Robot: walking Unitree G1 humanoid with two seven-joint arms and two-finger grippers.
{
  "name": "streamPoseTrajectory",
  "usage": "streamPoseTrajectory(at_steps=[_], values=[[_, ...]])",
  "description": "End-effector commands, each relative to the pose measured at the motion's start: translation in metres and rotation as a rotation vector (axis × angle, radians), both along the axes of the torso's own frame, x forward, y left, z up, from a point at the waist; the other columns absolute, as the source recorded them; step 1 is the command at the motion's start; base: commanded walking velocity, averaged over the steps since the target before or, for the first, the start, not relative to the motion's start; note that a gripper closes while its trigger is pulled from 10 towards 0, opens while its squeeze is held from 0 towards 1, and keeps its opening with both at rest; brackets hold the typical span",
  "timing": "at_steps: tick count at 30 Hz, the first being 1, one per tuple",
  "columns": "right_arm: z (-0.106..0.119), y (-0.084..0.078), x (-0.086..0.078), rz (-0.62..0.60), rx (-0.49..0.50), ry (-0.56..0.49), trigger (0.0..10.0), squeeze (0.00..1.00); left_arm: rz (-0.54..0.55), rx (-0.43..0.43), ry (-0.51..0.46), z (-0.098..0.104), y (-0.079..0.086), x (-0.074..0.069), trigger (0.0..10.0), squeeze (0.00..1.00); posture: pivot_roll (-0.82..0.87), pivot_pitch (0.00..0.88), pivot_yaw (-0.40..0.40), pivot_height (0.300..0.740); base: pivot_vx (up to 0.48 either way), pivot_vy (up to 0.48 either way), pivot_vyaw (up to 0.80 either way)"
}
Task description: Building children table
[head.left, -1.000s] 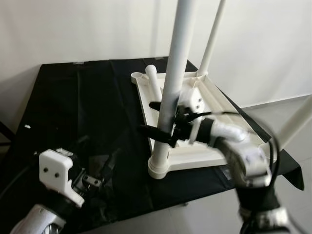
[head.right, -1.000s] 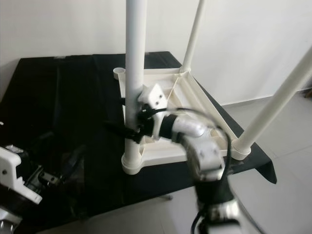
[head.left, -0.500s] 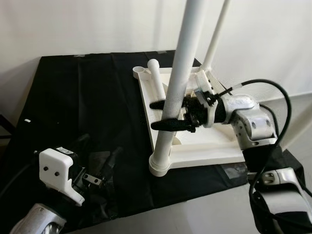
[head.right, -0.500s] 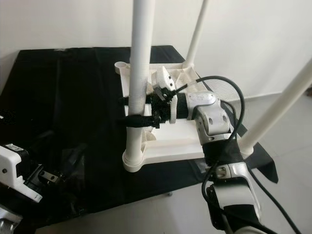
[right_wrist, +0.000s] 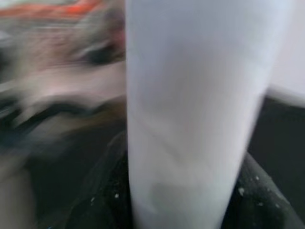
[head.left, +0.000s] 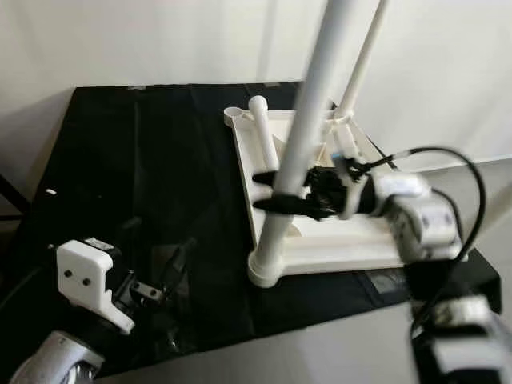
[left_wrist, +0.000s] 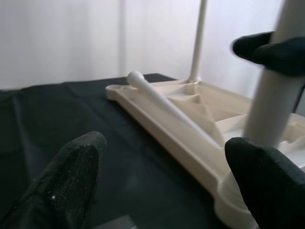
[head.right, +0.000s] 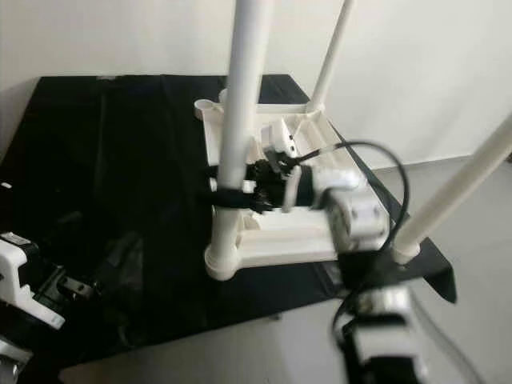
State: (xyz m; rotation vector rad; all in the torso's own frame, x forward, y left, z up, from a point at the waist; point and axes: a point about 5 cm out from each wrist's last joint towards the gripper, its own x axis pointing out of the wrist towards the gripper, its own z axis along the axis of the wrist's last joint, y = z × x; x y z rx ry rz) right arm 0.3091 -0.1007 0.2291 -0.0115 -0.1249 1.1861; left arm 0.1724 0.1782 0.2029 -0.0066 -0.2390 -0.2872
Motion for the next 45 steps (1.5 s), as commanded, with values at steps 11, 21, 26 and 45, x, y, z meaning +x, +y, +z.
streamPoseTrajectory(at_steps=[11,21,26,45], values=[[-0.049,0.003,-0.012,-0.624,-0.235,0.077,5.3,0.0,-0.019,0.007,0.002,-0.001,0.003,0.006,10.0,0.0,-0.11,0.091,-0.081,0.74,0.0,0.0,0.0],[0.005,0.022,-0.014,-0.049,-0.07,0.036,10.0,1.0,-0.024,-0.002,-0.006,0.0,0.002,0.007,10.0,0.0,-0.1,0.089,-0.088,0.74,0.0,0.0,0.0],[0.016,0.01,-0.014,0.138,-0.13,-0.042,10.0,0.49,-0.027,-0.004,-0.007,0.0,0.001,0.007,10.0,0.0,-0.1,0.091,-0.09,0.74,0.0,0.0,0.0],[0.03,-0.024,0.026,0.455,-0.206,-0.013,0.0,0.0,-0.033,-0.007,0.0,0.0,-0.006,0.001,10.0,0.0,-0.07,0.091,-0.093,0.74,0.0,0.0,0.0]])
